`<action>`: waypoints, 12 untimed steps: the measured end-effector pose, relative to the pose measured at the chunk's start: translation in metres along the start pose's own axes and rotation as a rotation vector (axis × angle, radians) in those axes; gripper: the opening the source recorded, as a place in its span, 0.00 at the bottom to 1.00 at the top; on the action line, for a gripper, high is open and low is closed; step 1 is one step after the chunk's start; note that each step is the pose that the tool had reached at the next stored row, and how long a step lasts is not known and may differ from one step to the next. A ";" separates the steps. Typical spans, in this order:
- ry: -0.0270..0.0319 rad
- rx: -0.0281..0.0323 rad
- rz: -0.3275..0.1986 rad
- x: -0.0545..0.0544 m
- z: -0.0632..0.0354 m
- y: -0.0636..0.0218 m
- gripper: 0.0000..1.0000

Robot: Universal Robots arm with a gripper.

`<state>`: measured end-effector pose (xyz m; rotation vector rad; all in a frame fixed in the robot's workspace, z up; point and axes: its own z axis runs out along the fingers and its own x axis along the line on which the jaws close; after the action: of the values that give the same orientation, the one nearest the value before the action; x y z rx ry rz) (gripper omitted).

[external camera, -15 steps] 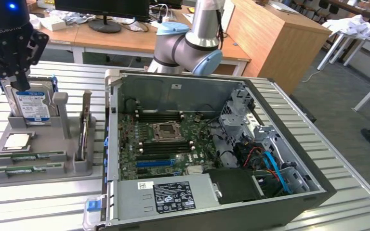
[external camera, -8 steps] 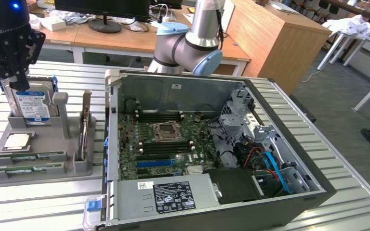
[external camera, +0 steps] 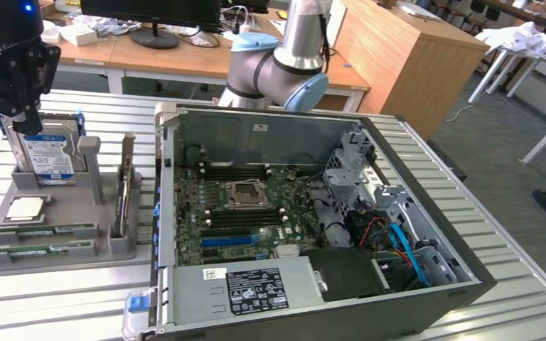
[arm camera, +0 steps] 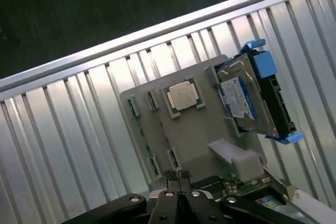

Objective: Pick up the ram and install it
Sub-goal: 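Pick up the ram and move it above insertion slot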

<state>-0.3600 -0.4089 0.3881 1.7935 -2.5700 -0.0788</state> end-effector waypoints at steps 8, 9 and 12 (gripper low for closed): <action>0.0066 -0.0034 -0.145 0.000 0.0004 0.0000 0.10; 0.0073 -0.0038 -0.163 0.000 0.0005 0.0000 0.10; 0.0098 -0.0051 -0.218 0.000 0.0007 0.0000 0.10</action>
<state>-0.3600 -0.4089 0.3874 2.0595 -2.3551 -0.0771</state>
